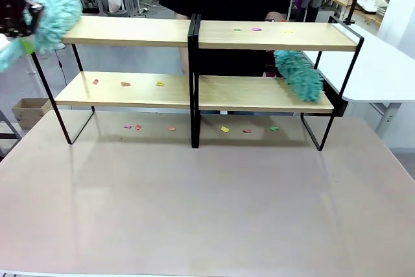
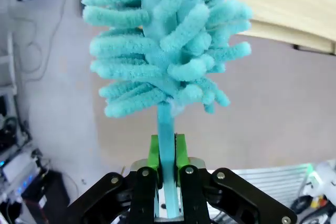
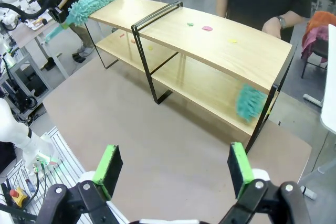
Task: Clean the shelves.
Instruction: Clean a randomly selected level of the Shelf with the Duster.
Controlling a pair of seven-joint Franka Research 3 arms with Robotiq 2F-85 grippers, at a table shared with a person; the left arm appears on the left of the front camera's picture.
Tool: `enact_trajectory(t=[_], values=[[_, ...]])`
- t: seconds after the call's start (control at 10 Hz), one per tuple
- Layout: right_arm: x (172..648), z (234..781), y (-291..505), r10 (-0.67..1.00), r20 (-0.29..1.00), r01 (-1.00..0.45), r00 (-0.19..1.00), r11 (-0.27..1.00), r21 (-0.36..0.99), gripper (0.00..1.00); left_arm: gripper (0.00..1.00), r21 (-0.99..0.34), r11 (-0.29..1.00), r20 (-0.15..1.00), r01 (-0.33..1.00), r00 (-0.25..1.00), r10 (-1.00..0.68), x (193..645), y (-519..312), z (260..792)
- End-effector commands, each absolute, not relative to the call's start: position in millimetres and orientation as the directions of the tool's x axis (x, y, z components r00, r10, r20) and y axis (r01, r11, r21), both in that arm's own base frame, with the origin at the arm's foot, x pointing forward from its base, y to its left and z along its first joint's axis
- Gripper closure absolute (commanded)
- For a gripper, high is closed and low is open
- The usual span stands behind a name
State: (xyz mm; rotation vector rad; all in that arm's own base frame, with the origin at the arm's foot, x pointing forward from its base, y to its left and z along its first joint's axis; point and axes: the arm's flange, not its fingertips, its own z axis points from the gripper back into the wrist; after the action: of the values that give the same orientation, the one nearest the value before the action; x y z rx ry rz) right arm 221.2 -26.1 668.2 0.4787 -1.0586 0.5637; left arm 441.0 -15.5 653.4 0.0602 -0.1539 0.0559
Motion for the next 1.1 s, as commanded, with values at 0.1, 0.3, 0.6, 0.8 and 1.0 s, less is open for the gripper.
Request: enact_trajectory(t=[0.1, 0.3, 0.6, 0.8, 1.0], values=[[220.8, 667.8, -27.2, 0.198, 0.903, -0.636, 0.381, 0.765, 0.101, 0.0, 0.87, 0.059, 0.992, 0.328, -0.112, 0.941, 0.087, 420.0, 8.5, 691.2], [220.8, 667.8, -27.2, 0.198, 0.903, -0.636, 0.381, 0.765, 0.101, 0.0, 0.87, -0.107, 0.985, 0.453, 0.138, 0.888, -0.075, 405.8, -2.7, 718.3], [220.8, 667.8, -27.2, 0.198, 0.903, -0.636, 0.381, 0.765, 0.101, 0.0, 0.87, -0.279, 0.898, 0.461, 0.34, 0.868, -0.185, 392.5, -2.4, 725.8], [220.8, 667.8, -27.2, 0.198, 0.903, -0.636, 0.381, 0.765, 0.101, 0.0, 0.87, -0.345, 0.839, 0.473, 0.422, 0.85, -0.233, 385.5, -1.1, 727.3], [220.8, 667.8, -27.2, 0.198, 0.903, -0.636, 0.381, 0.765, 0.101, 0.0, 0.87, -0.454, 0.725, 0.481, 0.518, 0.827, -0.29, 372.7, -4.2, 722.9]])
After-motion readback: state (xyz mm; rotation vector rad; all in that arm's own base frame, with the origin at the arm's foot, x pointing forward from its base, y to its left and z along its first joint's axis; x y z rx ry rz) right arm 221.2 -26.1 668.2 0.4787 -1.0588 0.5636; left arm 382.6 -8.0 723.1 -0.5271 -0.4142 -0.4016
